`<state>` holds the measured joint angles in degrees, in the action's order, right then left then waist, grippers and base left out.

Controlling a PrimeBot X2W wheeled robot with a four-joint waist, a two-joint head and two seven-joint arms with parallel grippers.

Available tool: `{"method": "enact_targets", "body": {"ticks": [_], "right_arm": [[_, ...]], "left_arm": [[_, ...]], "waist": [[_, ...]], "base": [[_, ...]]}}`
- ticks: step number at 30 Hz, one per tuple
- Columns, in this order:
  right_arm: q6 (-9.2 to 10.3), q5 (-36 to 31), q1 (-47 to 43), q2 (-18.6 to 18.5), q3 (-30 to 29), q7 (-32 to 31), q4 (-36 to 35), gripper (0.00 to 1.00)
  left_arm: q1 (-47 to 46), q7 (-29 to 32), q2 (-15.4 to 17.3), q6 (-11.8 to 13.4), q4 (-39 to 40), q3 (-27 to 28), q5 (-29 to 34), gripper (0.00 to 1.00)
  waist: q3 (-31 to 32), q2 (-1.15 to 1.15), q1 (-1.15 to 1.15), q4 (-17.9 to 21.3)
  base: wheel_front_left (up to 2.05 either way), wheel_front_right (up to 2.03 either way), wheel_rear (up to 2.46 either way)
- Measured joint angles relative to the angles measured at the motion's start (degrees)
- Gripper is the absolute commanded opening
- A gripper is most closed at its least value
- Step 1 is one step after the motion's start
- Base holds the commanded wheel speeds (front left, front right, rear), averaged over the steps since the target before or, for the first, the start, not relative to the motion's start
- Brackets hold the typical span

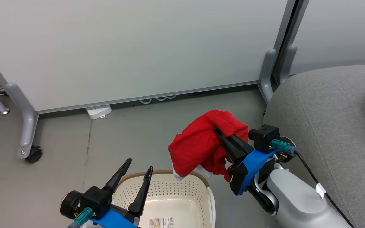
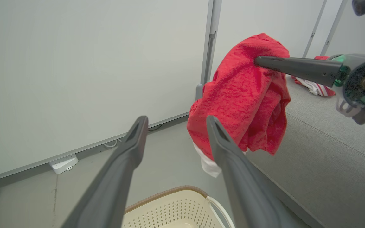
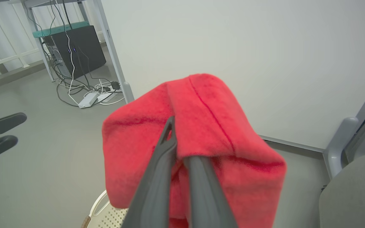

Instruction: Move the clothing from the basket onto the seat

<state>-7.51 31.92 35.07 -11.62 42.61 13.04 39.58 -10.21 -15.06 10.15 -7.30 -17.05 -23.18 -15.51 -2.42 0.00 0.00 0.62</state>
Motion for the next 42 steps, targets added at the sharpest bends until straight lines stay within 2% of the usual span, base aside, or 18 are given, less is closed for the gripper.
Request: {"method": "enact_targets", "body": {"ticks": [11, 32, 37, 42], "right_arm": [[0.0, -1.8, -0.4, 0.1, -2.4, -0.6, -1.3, 0.0], [0.0, -3.6, -3.1, 0.2, -5.8, -0.7, -2.6, 0.0], [-0.01, -3.8, -4.0, 0.0, -6.5, -0.8, -3.0, 0.0], [0.0, -4.1, -4.6, 0.0, -7.2, -0.9, -3.5, 0.0]], "left_arm": [[-0.9, 0.0, 0.8, 0.0, 0.5, -0.7, -0.2, 1.0], [-1.7, 0.0, 1.6, 0.0, 1.2, -0.8, -0.1, 1.0], [-1.6, 0.0, 1.5, 0.0, 1.3, -0.7, 0.0, 1.0], [-1.6, 0.0, 1.5, 0.0, 1.3, -0.9, 0.0, 1.0]], "waist": [[-1.4, 0.0, 0.0, 6.2], [-2.9, 0.0, 0.0, 25.1], [-3.2, 0.0, 0.0, 27.9], [-3.6, 0.0, 0.0, 29.0]], "base": [[0.0, 0.0, 0.0], [0.0, 0.0, 0.0], [0.0, 0.0, 0.0], [0.0, 0.0, 0.0]]}}
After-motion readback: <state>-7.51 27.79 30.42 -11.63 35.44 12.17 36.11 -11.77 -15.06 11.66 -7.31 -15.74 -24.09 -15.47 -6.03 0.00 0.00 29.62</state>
